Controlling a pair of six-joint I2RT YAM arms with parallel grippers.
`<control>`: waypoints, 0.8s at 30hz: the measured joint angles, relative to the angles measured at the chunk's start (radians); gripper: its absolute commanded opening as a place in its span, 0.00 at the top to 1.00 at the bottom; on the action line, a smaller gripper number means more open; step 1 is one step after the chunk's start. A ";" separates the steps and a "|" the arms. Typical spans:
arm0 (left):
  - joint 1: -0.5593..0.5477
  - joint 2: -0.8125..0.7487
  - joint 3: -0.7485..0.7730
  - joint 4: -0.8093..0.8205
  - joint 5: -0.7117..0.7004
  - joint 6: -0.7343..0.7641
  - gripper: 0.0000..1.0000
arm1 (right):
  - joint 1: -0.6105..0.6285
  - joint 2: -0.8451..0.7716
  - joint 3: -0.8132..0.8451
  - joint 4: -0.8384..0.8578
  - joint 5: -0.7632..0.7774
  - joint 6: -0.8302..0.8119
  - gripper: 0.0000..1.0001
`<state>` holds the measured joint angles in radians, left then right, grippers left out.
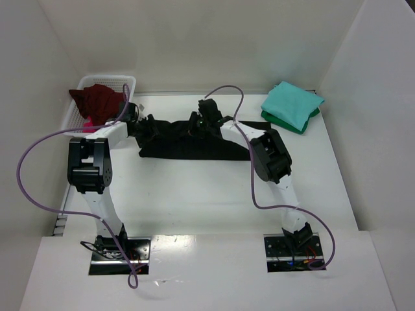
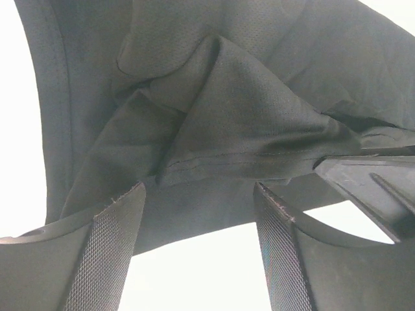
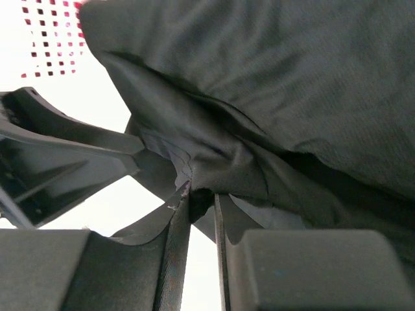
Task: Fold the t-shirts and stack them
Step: Fold the other side of the tshirt into a rectangle
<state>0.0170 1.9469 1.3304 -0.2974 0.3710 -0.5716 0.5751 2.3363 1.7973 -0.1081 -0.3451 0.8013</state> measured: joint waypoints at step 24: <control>0.000 0.042 0.002 0.017 0.021 -0.003 0.24 | -0.021 0.018 0.080 -0.035 0.014 -0.005 0.79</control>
<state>0.0170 1.9884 1.3319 -0.2803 0.3916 -0.5751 0.5536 2.3544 1.8772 -0.1429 -0.3306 0.7964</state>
